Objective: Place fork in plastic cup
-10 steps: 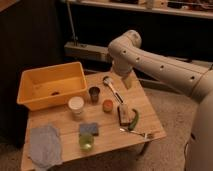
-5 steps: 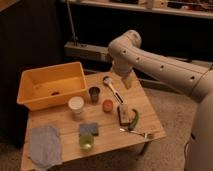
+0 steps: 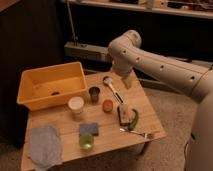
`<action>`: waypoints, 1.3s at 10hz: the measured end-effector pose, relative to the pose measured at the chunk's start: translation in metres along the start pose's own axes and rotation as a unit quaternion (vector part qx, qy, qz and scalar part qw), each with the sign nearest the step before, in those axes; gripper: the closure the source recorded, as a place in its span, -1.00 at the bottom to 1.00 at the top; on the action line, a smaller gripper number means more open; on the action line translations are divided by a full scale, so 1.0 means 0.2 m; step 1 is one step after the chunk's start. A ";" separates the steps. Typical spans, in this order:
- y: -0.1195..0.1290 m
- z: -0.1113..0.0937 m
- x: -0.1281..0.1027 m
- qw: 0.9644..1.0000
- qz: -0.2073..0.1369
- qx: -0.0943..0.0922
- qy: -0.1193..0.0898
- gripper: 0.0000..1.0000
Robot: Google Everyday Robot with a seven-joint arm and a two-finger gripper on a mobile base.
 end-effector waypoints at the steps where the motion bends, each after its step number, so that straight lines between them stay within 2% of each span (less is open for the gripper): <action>1: 0.00 0.00 0.00 1.000 0.000 0.000 0.000 -0.51; 3: 0.00 0.00 0.00 1.000 0.001 0.001 -0.001 -0.51; 4: 0.02 0.01 -0.01 1.000 0.008 0.010 -0.013 -0.51; 5: 0.09 0.02 -0.01 0.999 0.026 0.027 -0.038 -0.51; 8: 0.34 0.08 0.03 0.993 0.066 0.033 -0.086 -0.51; 9: 0.45 0.11 0.06 0.990 0.086 0.028 -0.104 -0.51; 10: 0.50 0.13 0.05 0.989 0.092 0.014 -0.111 -0.51; 11: 0.52 0.14 0.03 0.989 0.097 0.005 -0.111 -0.51; 13: 0.65 0.18 -0.05 0.987 0.111 -0.027 -0.111 -0.51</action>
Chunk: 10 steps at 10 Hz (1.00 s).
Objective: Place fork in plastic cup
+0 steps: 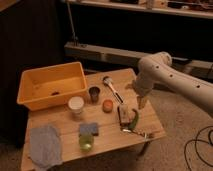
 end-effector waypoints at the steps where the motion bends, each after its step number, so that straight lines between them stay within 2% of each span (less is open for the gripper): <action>1: 0.08 0.01 -0.02 1.000 0.008 -0.011 0.006 -0.51; 2: 0.13 0.02 -0.02 1.000 0.012 -0.017 0.011 -0.51; 8: 0.13 0.02 -0.04 1.000 0.011 -0.019 0.011 -0.51; 10: 0.20 0.07 -0.05 0.999 0.042 -0.034 0.008 -0.51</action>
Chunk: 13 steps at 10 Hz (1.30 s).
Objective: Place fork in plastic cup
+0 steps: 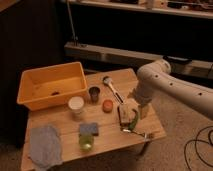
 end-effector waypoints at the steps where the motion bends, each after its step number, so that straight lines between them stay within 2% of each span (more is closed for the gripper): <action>1: 0.03 0.01 -0.01 1.000 0.007 -0.004 -0.003 -0.51; 4: 0.13 0.08 -0.07 0.999 0.031 -0.016 -0.017 -0.51; 6: 0.16 0.18 -0.01 0.998 0.048 -0.024 -0.041 -0.51; 8: 0.19 0.26 0.05 0.996 0.060 -0.038 -0.053 -0.51; 9: 0.20 0.29 0.08 0.995 0.065 -0.045 -0.054 -0.51; 11: 0.27 0.34 0.13 0.994 0.081 -0.059 -0.038 -0.51; 13: 0.34 0.43 0.16 0.993 0.094 -0.070 -0.032 -0.51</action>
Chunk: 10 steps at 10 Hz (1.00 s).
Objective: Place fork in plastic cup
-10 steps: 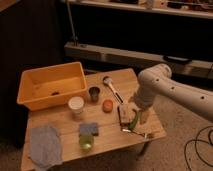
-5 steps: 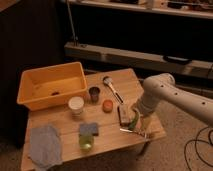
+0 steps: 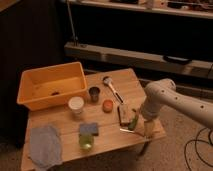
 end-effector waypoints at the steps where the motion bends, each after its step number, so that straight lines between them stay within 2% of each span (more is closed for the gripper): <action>1: 0.02 0.05 0.02 1.000 0.006 -0.006 -0.003 -0.51; 4: 0.04 0.15 0.03 0.999 0.019 -0.020 -0.023 -0.51; 6: 0.06 0.20 0.03 0.999 0.024 -0.025 -0.028 -0.51; 9: 0.08 0.25 0.04 0.998 0.043 -0.020 -0.031 -0.49; 10: 0.09 0.26 0.05 0.998 0.049 -0.020 -0.030 -0.36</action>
